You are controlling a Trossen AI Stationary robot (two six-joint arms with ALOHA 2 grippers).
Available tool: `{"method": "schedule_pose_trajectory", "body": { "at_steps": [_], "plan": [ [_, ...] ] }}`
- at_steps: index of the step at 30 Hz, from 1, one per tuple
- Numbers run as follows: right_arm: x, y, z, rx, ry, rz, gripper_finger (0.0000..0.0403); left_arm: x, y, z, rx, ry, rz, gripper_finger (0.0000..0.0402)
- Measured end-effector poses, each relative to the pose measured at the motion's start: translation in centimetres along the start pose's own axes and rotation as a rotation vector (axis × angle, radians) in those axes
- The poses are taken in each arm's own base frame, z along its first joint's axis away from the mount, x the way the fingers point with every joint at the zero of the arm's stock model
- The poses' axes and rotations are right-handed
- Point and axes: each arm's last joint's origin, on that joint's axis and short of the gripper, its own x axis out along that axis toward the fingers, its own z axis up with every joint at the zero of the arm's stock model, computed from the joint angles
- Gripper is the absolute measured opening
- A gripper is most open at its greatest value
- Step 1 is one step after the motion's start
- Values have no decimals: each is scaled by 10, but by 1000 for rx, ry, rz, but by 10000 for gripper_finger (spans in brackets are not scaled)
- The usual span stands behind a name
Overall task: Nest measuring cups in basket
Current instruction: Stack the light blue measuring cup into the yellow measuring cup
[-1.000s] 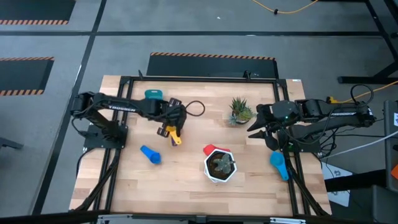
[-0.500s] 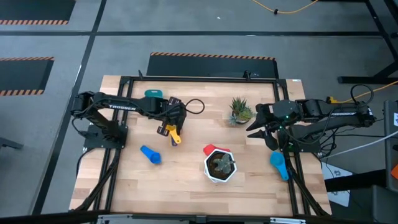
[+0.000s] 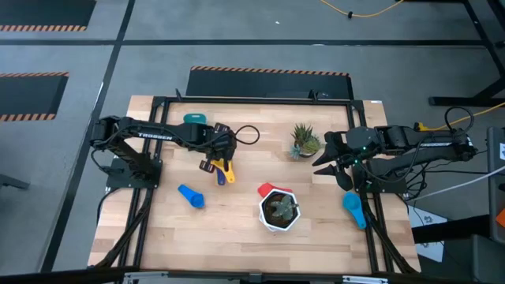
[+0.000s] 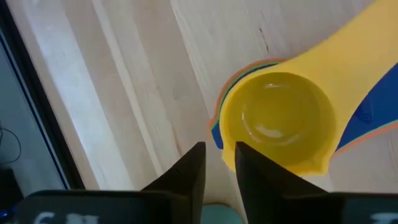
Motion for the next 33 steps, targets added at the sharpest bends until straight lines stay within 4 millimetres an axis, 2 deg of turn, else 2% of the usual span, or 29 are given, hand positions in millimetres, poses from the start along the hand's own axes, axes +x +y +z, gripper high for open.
{"method": "schedule_pose_trajectory", "body": {
  "at_steps": [6, 10, 14, 26, 29, 33],
  "plan": [
    [0, 0, 0, 0, 0, 0, 142, -1, -3, 3, -39, -14, 2, 81],
    [0, 0, 0, -1, 0, 0, 142, -4, -7, 13, -176, -83, 19, 81],
    [0, 0, 0, 0, -1, 1, 142, -8, -13, 24, -231, -169, 33, 81],
    [2, 0, 0, 13, 7, 11, 142, -21, -43, 46, -353, -296, -10, 82],
    [3, 0, -5, 69, 76, 20, 142, -24, -51, 49, -381, -313, -28, 82],
    [1, -4, -23, 189, 259, -34, 142, -27, -59, 52, -383, -329, -43, 82]
  ]
}}
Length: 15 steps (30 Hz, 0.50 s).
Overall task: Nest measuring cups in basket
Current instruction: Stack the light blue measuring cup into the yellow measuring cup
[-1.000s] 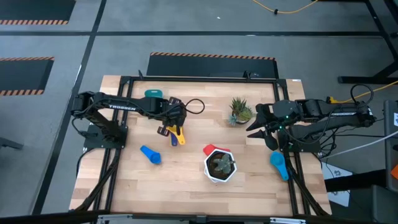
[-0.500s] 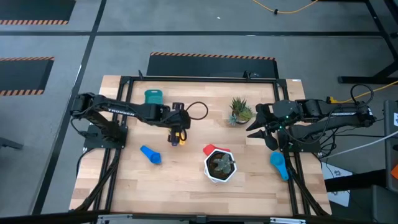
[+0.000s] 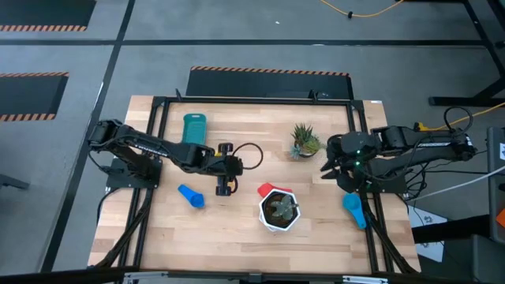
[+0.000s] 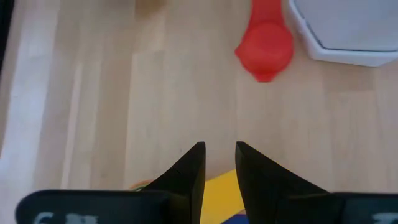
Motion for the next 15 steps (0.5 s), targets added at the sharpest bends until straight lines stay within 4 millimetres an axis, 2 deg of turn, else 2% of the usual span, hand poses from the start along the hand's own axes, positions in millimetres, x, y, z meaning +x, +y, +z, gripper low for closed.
{"method": "schedule_pose_trajectory", "body": {
  "at_steps": [6, 15],
  "plan": [
    [1, -8, -19, 230, 215, -120, 142, -2, -6, 1, 11, -18, -11, 82],
    [16, -12, -23, 306, 402, -247, 142, -2, -6, 2, 11, -19, -11, 82]
  ]
}}
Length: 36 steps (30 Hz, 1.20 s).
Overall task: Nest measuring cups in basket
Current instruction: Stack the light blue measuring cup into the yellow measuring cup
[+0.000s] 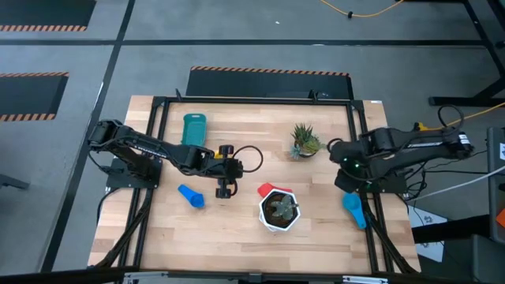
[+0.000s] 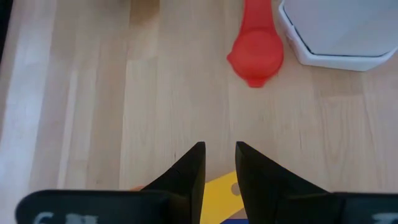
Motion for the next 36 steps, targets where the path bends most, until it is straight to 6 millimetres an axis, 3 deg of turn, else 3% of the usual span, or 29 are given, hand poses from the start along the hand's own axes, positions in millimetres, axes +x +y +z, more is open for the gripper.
{"method": "schedule_pose_trajectory", "body": {
  "at_steps": [12, 19, 26, 33, 36],
  "plan": [
    [33, 12, 16, -163, 292, -72, 142, 0, 0, 0, 0, 0, 0, 82],
    [49, 22, 14, -243, 445, -145, 142, 0, 0, 0, 0, -1, 1, 82],
    [58, 29, 11, -297, 473, -188, 142, 0, 0, 0, 0, -4, 1, 82],
    [90, 13, -9, -250, 526, -129, 142, 0, 0, 0, 0, -4, 1, 82],
    [86, 20, -3, -274, 467, -88, 139, 0, 0, 1, -1, -7, 1, 82]
  ]
}}
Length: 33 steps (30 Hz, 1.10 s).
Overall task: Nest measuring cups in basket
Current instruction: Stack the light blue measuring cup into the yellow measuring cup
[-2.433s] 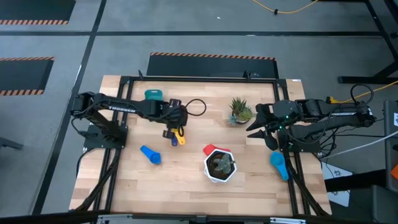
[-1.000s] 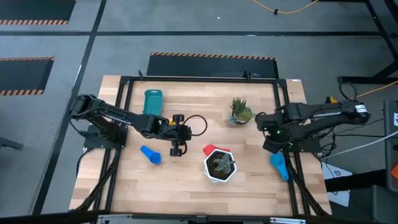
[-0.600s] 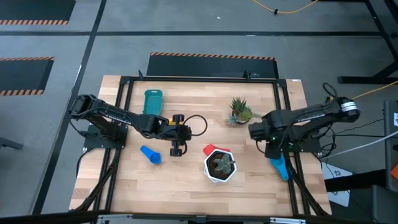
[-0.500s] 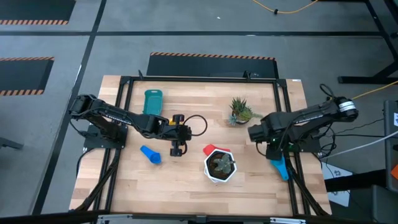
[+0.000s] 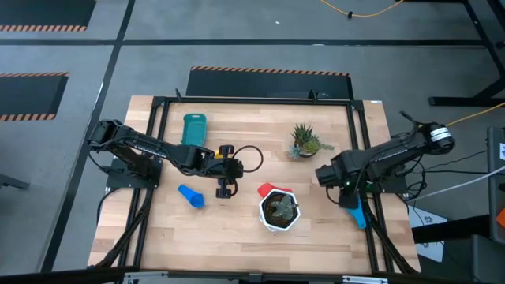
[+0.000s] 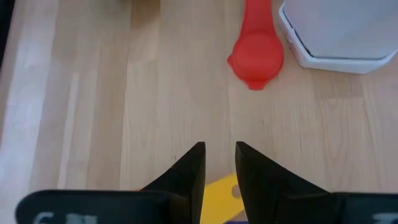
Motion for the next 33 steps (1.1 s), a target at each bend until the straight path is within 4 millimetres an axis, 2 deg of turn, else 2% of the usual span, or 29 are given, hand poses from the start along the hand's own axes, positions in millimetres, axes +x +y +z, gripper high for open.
{"method": "schedule_pose_trajectory", "body": {
  "at_steps": [10, 27, 33],
  "plan": [
    [8, -3, 1, 60, 9, -68, 134, 0, 0, 1, -4, -13, 3, 82],
    [23, 1, 17, -183, 95, -25, 134, 0, 0, 1, -5, -14, 3, 81],
    [29, 10, 21, -286, 92, -24, 134, 0, 0, 1, -5, -15, 3, 81]
  ]
}}
